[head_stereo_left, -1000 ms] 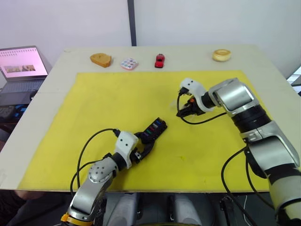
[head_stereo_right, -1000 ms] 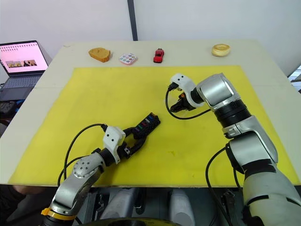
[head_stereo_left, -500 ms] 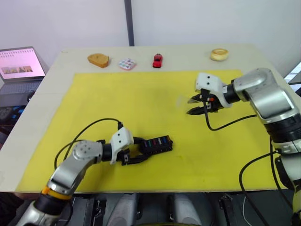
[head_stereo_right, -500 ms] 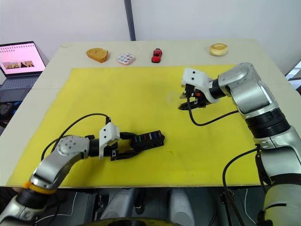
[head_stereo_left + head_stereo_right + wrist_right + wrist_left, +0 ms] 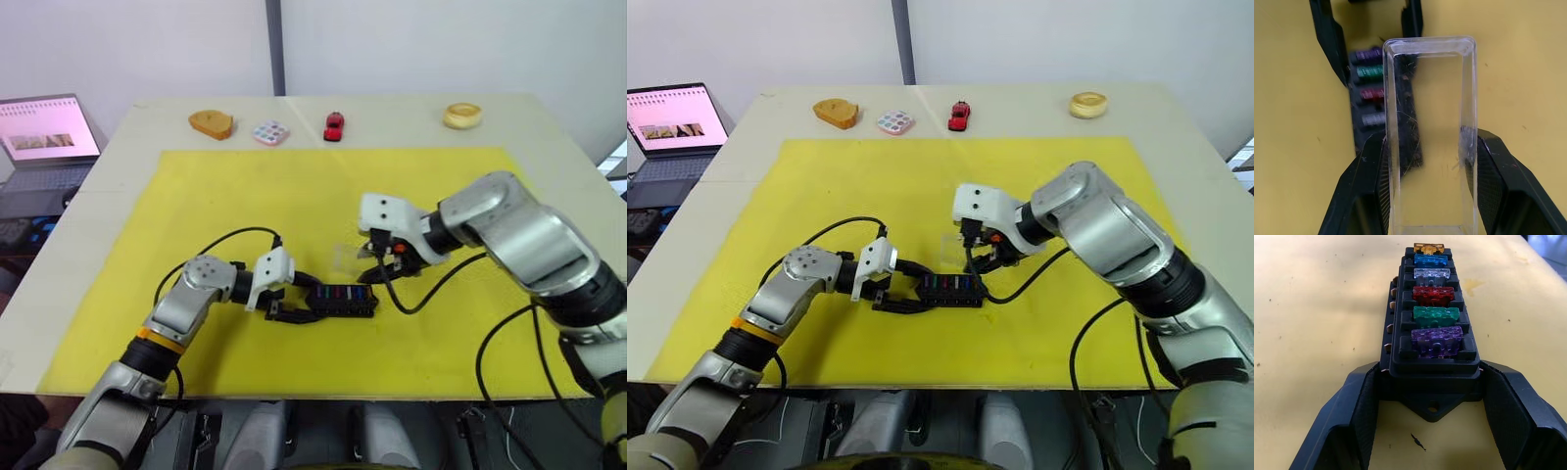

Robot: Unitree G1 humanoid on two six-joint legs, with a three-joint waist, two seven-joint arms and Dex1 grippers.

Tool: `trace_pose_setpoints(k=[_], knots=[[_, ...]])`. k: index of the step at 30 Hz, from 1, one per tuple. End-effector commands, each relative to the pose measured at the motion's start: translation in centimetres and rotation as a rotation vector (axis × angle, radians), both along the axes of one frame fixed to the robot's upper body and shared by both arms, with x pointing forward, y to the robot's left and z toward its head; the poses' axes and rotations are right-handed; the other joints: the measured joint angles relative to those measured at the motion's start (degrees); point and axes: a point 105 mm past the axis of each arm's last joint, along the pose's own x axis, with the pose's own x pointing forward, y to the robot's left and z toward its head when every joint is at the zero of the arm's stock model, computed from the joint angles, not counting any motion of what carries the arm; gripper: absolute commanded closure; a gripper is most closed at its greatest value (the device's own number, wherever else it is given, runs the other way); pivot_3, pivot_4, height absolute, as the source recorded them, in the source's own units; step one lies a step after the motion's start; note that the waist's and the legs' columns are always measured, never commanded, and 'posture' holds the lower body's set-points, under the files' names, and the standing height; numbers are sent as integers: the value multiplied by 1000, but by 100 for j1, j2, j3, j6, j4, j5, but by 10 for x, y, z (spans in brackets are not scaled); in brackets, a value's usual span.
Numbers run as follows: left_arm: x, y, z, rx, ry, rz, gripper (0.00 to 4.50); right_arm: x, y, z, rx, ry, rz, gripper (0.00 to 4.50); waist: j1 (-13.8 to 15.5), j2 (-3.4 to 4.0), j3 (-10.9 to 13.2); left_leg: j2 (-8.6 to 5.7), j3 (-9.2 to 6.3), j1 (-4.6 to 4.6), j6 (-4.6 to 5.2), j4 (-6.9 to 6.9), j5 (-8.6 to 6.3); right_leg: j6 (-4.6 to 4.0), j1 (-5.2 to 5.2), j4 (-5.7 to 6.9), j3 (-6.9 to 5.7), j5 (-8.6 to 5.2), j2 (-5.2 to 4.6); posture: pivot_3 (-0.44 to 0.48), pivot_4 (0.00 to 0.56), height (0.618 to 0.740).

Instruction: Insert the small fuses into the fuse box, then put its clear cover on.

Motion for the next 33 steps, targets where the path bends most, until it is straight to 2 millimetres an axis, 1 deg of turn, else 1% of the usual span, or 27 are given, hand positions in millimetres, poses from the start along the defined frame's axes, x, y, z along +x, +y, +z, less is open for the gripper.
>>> trace_pose_setpoints(k=[1,4,9,17,23,27,33], knots=[[2,2,-13,58,-1,8,1962,-9,12,4,-4,-16,25,2833,0,0,0,0,-1,0,2,4,-1,0,-4,0,0,0,0,0,150,740],[3,0,-15,58,-4,6,1962,-14,18,-3,-26,-13,45,2833,1,0,-1,-1,-1,1,4,13,-2,1,-1,0,-1,0,0,0,150,740],[2,-3,-15,52,-5,-2,1962,-16,22,-13,-61,-23,61,2833,2,-1,-1,-3,-1,2,9,20,-5,4,1,0,-1,2,-1,0,150,740],[-2,-4,-18,61,10,-21,1962,-12,21,-26,-119,-38,63,2833,-1,-2,-3,-4,-1,4,10,21,-6,7,3,0,-1,4,-2,0,150,740],[-3,-8,-19,56,12,-21,1962,-18,24,-34,-152,-29,99,2833,-2,-4,-7,-4,-1,6,11,21,-7,7,5,0,-1,4,-1,0,150,740],[-4,-10,-19,51,14,-22,1962,-16,22,-41,-197,-26,91,2833,-2,-13,-23,-4,-1,10,13,22,-8,7,11,-1,-1,4,-2,0,150,740],[-3,-11,-20,40,15,-5,1962,-19,20,-44,-218,-3,91,2833,5,-12,-35,-5,-1,12,17,25,-10,6,17,-4,-1,4,-3,0,150,740]])
